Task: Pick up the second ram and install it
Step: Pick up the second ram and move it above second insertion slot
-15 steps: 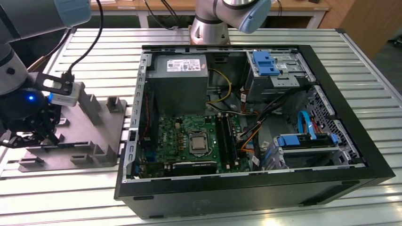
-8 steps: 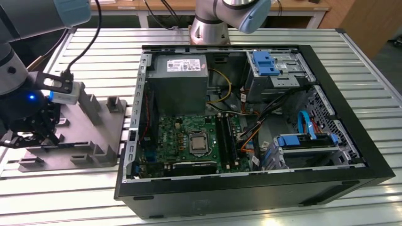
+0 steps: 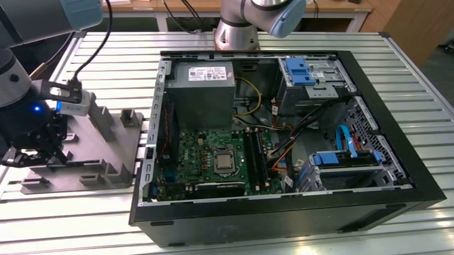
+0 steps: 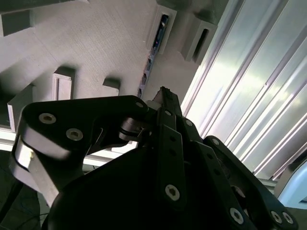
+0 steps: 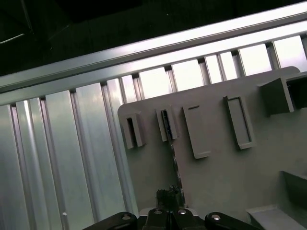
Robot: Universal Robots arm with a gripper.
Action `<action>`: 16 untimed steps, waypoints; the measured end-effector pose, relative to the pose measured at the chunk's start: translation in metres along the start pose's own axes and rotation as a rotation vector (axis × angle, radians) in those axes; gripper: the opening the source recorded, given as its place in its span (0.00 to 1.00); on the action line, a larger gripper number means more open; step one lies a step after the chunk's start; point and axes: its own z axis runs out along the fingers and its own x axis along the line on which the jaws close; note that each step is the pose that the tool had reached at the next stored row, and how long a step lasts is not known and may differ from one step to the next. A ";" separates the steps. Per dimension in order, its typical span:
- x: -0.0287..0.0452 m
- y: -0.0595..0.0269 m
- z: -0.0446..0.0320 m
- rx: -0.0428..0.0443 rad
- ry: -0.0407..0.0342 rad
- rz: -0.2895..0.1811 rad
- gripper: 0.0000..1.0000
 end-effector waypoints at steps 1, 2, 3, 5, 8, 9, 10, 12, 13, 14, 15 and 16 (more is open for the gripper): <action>0.0000 0.0000 0.0000 0.0005 0.0003 -0.007 0.11; 0.0000 0.0000 0.0000 0.0009 0.0006 -0.014 0.11; 0.0000 0.0000 0.0000 0.0014 0.0008 -0.021 0.11; 0.0000 0.0000 0.0000 0.0023 0.0013 -0.034 0.11; 0.0000 0.0000 0.0000 0.0036 0.0020 -0.053 0.11; 0.0000 0.0000 0.0000 0.0040 0.0022 -0.059 0.11; 0.0000 0.0000 0.0000 0.0043 0.0025 -0.065 0.11; 0.0000 0.0001 0.0000 0.0052 0.0030 -0.078 0.11; 0.0000 0.0001 0.0000 0.0056 0.0032 -0.084 0.11; 0.0000 0.0001 0.0000 0.0061 0.0035 -0.091 0.11; 0.0000 0.0001 0.0000 0.0066 0.0038 -0.098 0.11; 0.0000 0.0001 0.0000 0.0071 0.0040 -0.106 0.11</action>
